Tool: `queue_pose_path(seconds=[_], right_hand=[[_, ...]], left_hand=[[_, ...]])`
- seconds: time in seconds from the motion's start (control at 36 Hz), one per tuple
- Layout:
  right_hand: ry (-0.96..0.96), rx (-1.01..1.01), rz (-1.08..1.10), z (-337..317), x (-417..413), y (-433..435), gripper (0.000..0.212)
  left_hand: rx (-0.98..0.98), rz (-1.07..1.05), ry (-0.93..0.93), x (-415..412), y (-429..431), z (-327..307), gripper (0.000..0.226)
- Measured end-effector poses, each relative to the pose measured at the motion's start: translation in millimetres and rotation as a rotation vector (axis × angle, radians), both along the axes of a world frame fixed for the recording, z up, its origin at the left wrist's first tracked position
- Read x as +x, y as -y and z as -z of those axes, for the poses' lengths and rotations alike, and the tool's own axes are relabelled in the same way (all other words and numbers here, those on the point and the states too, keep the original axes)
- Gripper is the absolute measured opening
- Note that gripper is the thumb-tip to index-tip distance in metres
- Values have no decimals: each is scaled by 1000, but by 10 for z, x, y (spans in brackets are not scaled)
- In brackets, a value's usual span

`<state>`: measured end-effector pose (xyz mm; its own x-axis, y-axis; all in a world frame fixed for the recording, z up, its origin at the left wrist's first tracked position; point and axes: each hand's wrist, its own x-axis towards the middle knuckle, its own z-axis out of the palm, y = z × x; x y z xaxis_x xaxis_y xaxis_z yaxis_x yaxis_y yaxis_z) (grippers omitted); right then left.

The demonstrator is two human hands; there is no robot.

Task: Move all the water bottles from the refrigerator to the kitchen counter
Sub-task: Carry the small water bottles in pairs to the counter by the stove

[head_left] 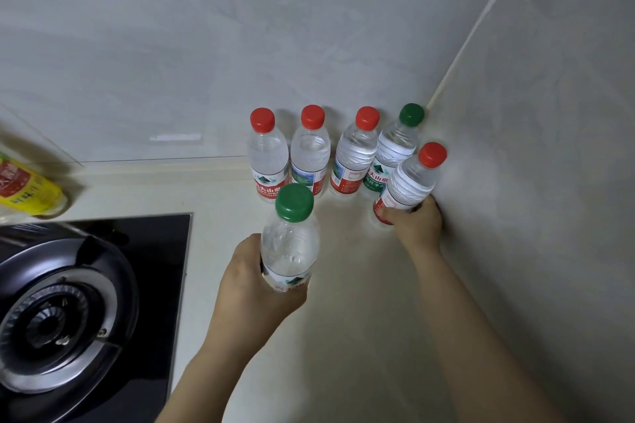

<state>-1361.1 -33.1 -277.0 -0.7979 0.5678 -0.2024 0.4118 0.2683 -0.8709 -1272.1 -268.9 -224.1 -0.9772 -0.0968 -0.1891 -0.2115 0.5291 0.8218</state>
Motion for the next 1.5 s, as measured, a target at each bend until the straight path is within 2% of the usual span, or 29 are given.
queue_pose_path(seconds=[0.17, 0.25, 0.31, 0.44, 0.58, 0.72, 0.86, 1.19, 1.5], right_hand=[[73, 57, -3, 1, 118, -25, 42], [125, 79, -44, -60, 277, -46, 46], [162, 153, -119, -113, 421, -76, 53], [253, 402, -378, -297, 770, -132, 48], [289, 524, -521, -471, 1014, -160, 52], [303, 548, -642, -586, 1169, -185, 44], [280, 556, -688, -612, 1270, -201, 41], [278, 533, -677, -582, 1250, -283, 39], [268, 506, -661, -555, 1215, -285, 41]], left_hand=[[-4, 19, -23, -11, -9, -29, 45], [-17, 47, -37, -40, -18, -19, 44], [-26, 69, -51, -71, -33, 0, 43], [-31, 105, -66, -174, -135, 38, 39], [-26, 99, -62, -318, -282, 158, 43], [-52, 126, -82, -486, -451, 228, 41], [-40, 187, -114, -663, -667, 234, 52], [-45, 224, -153, -1021, -1039, 361, 46], [-93, 181, -151, -1110, -1120, 396, 60]])
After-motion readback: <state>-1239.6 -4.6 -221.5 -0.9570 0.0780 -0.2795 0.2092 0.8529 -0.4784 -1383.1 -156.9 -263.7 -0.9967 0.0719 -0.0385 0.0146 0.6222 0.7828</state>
